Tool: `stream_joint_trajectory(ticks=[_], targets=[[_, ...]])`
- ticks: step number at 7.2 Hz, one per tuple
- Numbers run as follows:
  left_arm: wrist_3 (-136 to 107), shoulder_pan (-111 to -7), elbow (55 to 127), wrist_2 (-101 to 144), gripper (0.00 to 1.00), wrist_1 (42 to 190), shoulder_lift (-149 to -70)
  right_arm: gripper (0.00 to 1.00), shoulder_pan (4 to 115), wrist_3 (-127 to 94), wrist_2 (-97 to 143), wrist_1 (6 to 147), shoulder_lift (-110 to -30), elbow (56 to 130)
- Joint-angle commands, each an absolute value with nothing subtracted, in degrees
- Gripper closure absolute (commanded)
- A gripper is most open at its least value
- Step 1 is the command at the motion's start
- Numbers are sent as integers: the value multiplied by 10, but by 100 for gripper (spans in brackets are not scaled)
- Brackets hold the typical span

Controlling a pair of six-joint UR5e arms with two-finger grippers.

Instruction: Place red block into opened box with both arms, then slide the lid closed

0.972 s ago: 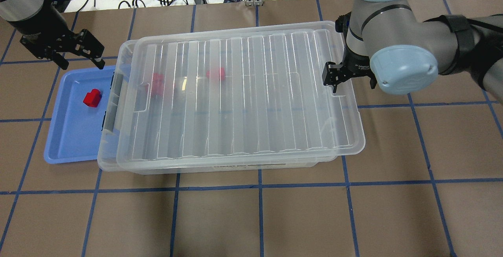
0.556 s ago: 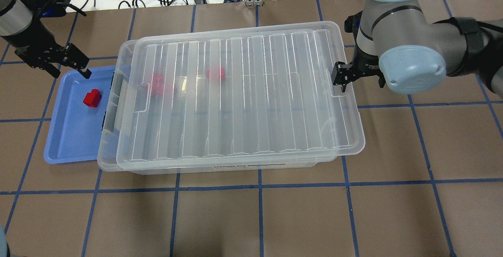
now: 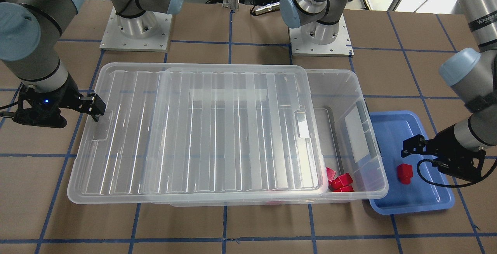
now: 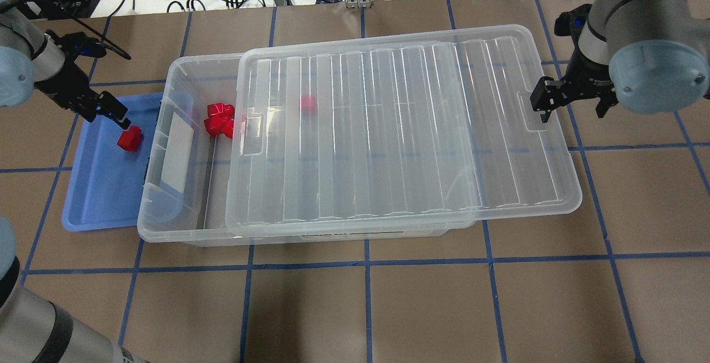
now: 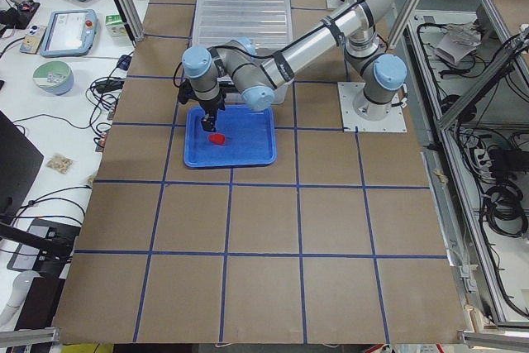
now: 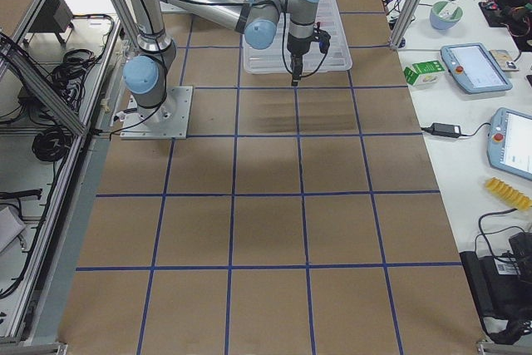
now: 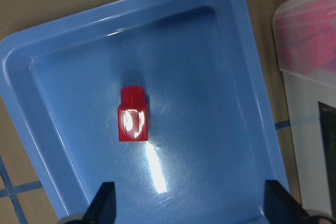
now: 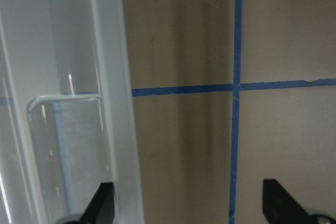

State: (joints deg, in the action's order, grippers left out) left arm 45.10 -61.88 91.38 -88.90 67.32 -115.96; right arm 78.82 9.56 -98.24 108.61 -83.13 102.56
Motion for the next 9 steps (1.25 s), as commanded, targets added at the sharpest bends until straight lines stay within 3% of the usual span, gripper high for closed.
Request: stream_joint_trajectory(ticks=[1, 3, 4, 5, 6, 8, 9], targets=[[468, -606, 939, -889, 0, 601, -1203, 0, 765, 114, -988, 1084, -834, 1027], [461, -606, 954, -890, 4, 578, -1211, 0, 746, 146, -989, 1084, -835, 1028], [459, -606, 959, -890, 29, 577, -1213, 0, 742, 151, -987, 1084, -838, 1029], [460, -606, 964, -892, 82, 577, -1212, 0, 743, 152, -987, 1084, -844, 1030], [453, -606, 964, -891, 100, 576, -1209, 0, 744, 147, -984, 1085, -845, 1027], [439, -613, 927, -910, 100, 627, -1172, 0, 765, 142, -907, 1068, -873, 976], [421, -619, 880, -915, 100, 723, -1140, 0, 806, 135, -901, 1030, -888, 931]])
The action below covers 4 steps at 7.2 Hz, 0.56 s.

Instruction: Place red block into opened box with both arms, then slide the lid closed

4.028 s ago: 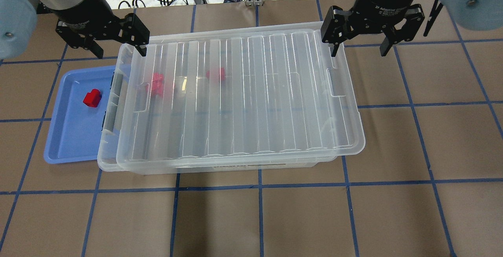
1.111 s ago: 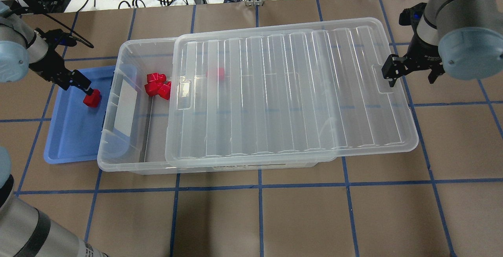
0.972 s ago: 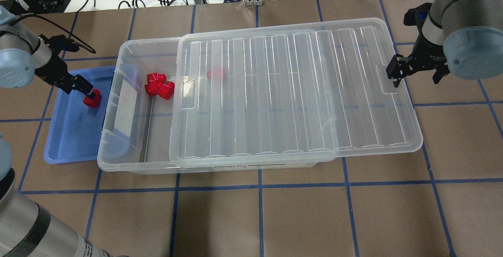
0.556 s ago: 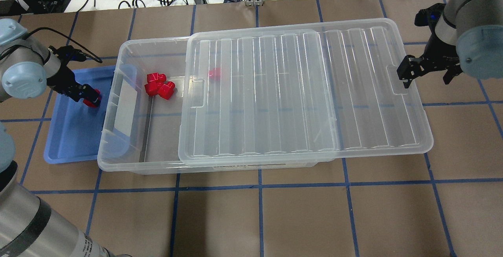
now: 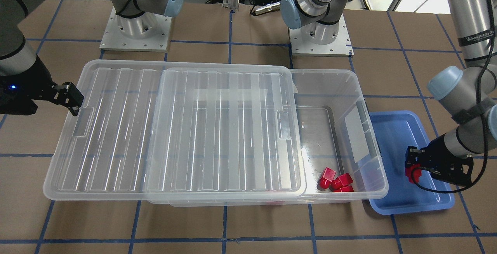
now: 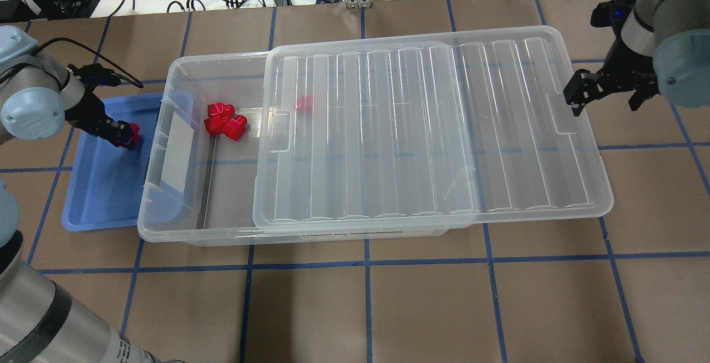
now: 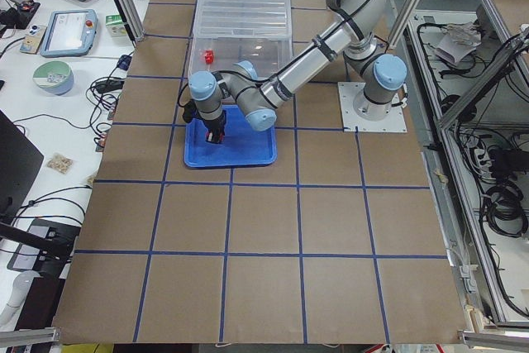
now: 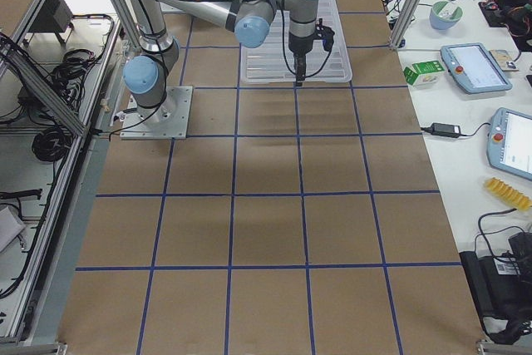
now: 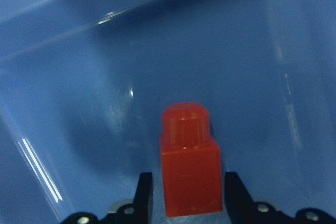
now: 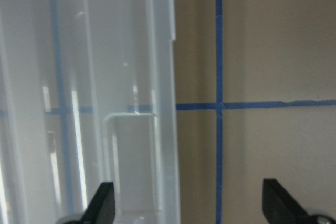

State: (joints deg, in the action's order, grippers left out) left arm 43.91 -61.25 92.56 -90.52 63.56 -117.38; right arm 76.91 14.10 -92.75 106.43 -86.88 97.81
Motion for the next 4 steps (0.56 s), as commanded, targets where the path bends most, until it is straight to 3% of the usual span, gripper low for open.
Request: stream_joint_trajectory(ticks=[1, 2, 4], targets=[[391, -640, 839, -915, 100, 829, -1103, 0, 869, 81, -903, 980, -894, 886], [336, -674, 829, -906, 100, 872, -1060, 0, 915, 12, -903, 930, -897, 854], [211, -788, 843, -909, 100, 889, -1006, 0, 933, -36, -899, 906, -898, 865]])
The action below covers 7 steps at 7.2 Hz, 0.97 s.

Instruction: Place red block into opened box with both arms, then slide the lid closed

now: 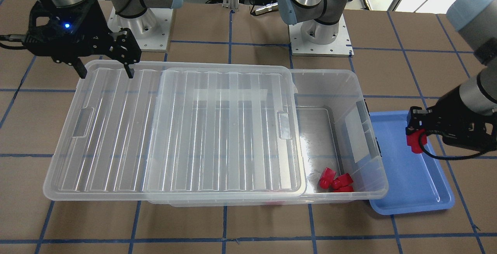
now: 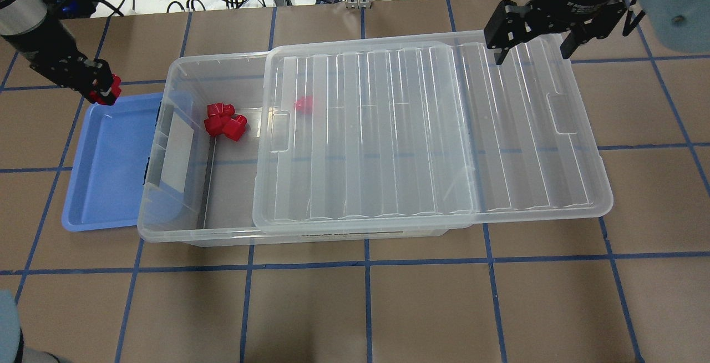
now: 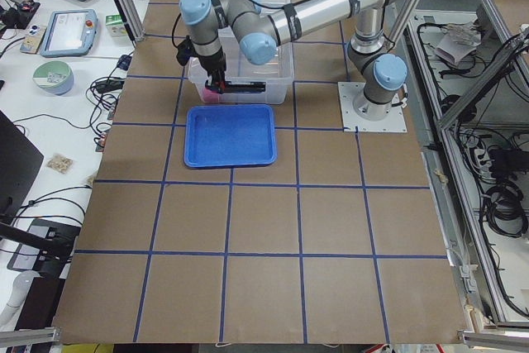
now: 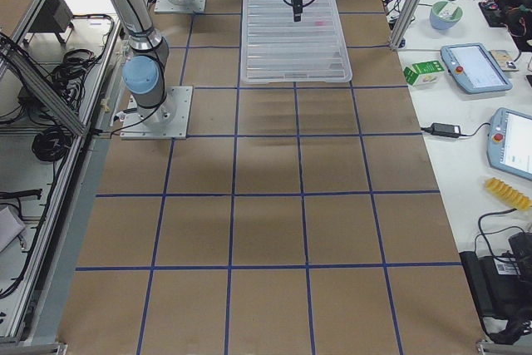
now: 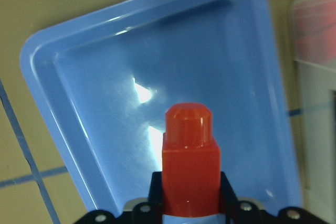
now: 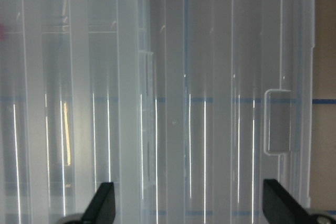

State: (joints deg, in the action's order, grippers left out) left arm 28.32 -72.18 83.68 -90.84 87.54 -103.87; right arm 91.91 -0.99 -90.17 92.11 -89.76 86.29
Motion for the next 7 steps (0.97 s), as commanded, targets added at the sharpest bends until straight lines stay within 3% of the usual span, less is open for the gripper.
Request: stream_joint_trajectory(ticks=[1, 4, 7], targets=[[177, -824, 865, -910, 100, 885, -993, 0, 933, -36, -900, 905, -898, 866], [150, -838, 1004, -904, 100, 769, -986, 0, 933, -31, -903, 904, -898, 862], [115, -838, 1081, -903, 100, 682, -1001, 0, 931, -29, -907, 904, -898, 866]])
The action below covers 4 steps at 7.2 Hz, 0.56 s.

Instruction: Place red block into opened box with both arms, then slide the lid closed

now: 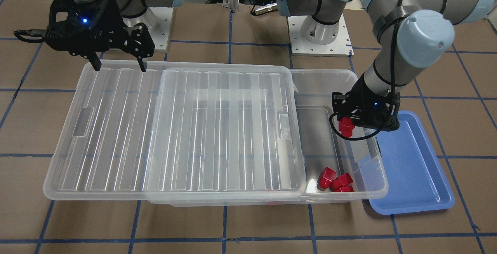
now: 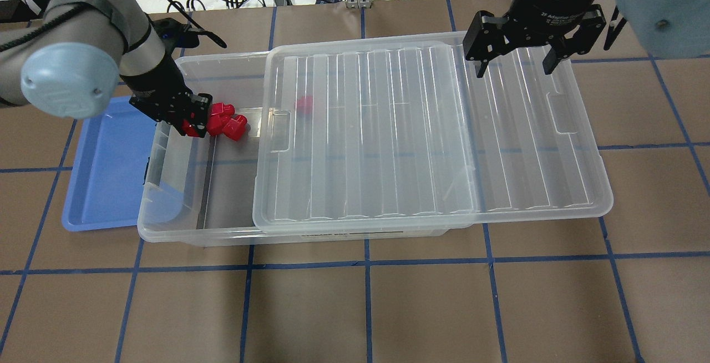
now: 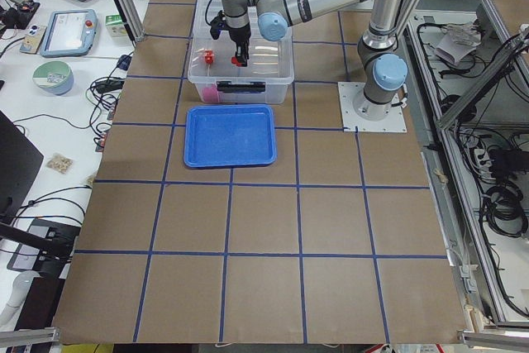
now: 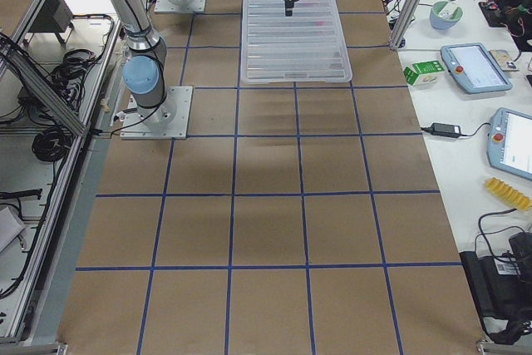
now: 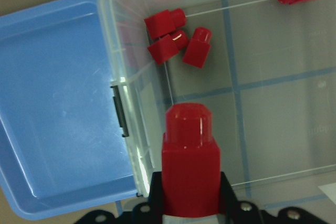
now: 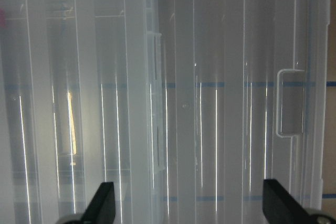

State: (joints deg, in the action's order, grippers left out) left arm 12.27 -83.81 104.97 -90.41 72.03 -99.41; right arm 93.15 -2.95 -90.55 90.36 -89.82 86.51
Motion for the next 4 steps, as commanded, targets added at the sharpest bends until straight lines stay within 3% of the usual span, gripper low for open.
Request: stream_joint_trajectory(ticks=[1, 4], targets=[[77, -840, 1107, -904, 100, 664, -1002, 0, 932, -29, -906, 904, -898, 867], [68, -845, 1122, -903, 100, 644, -1022, 0, 932, -29, -904, 902, -897, 867]])
